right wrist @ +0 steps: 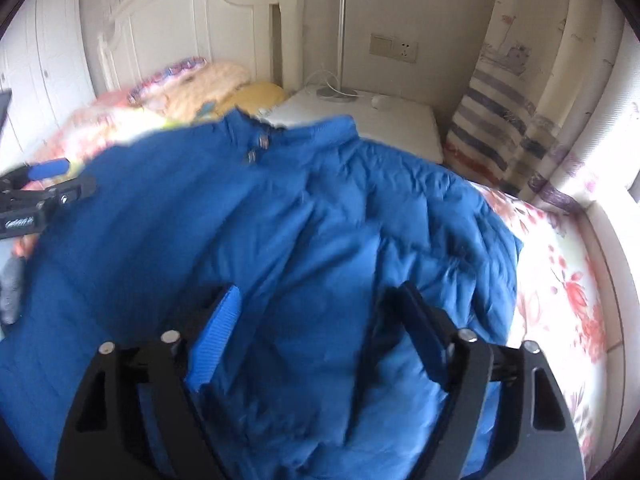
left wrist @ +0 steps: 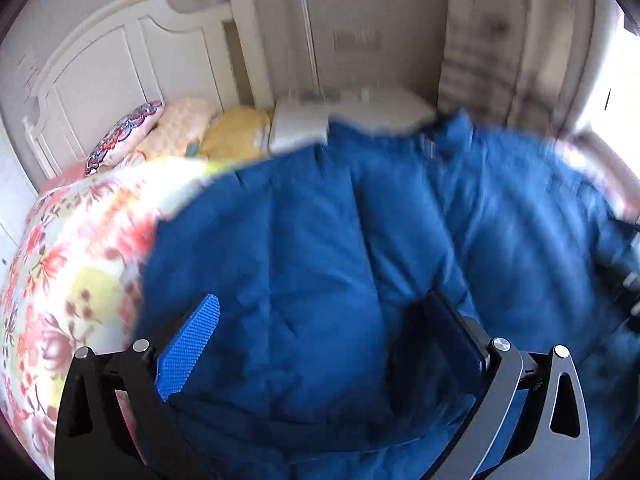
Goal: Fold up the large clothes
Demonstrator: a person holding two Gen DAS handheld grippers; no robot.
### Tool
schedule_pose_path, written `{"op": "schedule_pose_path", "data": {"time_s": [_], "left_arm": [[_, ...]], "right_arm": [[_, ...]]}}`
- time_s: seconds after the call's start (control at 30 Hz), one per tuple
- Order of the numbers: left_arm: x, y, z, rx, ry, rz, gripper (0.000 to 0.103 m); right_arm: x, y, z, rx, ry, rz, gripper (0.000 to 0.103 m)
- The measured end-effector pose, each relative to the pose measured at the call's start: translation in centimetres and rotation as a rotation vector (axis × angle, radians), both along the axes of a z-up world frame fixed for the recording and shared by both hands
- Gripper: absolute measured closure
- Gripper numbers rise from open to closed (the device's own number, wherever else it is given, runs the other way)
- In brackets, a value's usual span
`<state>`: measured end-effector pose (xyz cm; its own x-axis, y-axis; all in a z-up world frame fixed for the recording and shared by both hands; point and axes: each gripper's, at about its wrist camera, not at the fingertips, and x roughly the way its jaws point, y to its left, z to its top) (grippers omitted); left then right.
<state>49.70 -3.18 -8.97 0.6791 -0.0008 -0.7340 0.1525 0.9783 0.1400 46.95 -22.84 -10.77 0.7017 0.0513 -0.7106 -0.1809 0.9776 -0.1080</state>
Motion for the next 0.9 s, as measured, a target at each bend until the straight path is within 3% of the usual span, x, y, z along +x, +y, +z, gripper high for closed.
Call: {"op": "schedule_pose_path", "data": {"time_s": [0.17, 0.23, 0.33, 0.5, 0.9], "left_arm": [[-0.9, 0.3, 0.5, -0.003, 0.002, 0.050, 0.005], [-2.2, 0.3, 1.1, -0.020, -0.009, 0.036, 0.005], [-4.3, -0.3, 0.7, 0.023, -0.033, 0.020, 0.005], [-5.1, -0.5, -0.6, 0.033, -0.041, 0.027, 0.004], [-4.8, 0.2, -1.2, -0.024, -0.023, 0.027, 0.004]], "right_arm": [[-1.1, 0.0, 1.0, 0.033, 0.005, -0.066, 0.020], [-2.9, 0.7, 1.8, 0.031, -0.029, -0.040, 0.020], [-4.8, 1.5, 1.5, 0.000, -0.048, -0.027, 0.019], [-4.4, 0.9, -1.0, 0.006, -0.002, -0.069, 0.011], [-4.1, 0.5, -1.3, 0.024, -0.001, -0.074, 0.010]]}}
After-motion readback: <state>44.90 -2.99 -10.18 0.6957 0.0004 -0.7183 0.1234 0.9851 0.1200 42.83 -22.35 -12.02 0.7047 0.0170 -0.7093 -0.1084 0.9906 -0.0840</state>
